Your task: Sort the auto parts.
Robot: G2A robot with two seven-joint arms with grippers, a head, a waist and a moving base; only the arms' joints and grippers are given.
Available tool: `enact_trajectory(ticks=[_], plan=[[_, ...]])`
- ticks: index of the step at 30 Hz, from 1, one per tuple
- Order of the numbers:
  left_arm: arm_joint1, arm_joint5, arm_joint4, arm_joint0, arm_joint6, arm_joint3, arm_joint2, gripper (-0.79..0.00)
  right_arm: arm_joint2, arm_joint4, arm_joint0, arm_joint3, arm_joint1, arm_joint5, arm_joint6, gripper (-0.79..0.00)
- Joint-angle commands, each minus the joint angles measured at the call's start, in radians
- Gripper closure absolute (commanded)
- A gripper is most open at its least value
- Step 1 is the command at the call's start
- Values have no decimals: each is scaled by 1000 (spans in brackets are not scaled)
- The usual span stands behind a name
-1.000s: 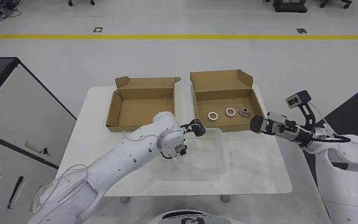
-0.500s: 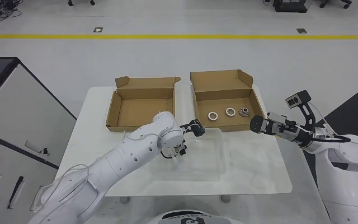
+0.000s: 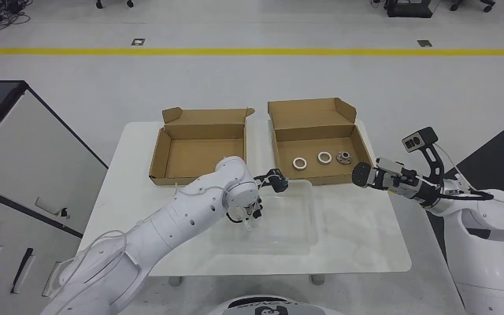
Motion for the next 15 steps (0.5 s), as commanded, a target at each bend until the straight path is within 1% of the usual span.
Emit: enact_trajectory(ticks=[1,3,11,14,15], plan=[[-2,0,-1,-1,2,7,1,-185,0,0,0,0,0,0,0,-785],[-3,-3,-5,-1,5,13,2,0,0,0,0,0,0,0,0,-785],[-8,-12,-29,-8,21,39,-7,0,0,0,0,0,0,0,0,-785],[-5,2,-55,-15,12,26,-30,0,0,0,0,0,0,0,0,-785],[-3,11,-68,-19,-2,3,-43,0,0,0,0,0,0,0,0,-785]])
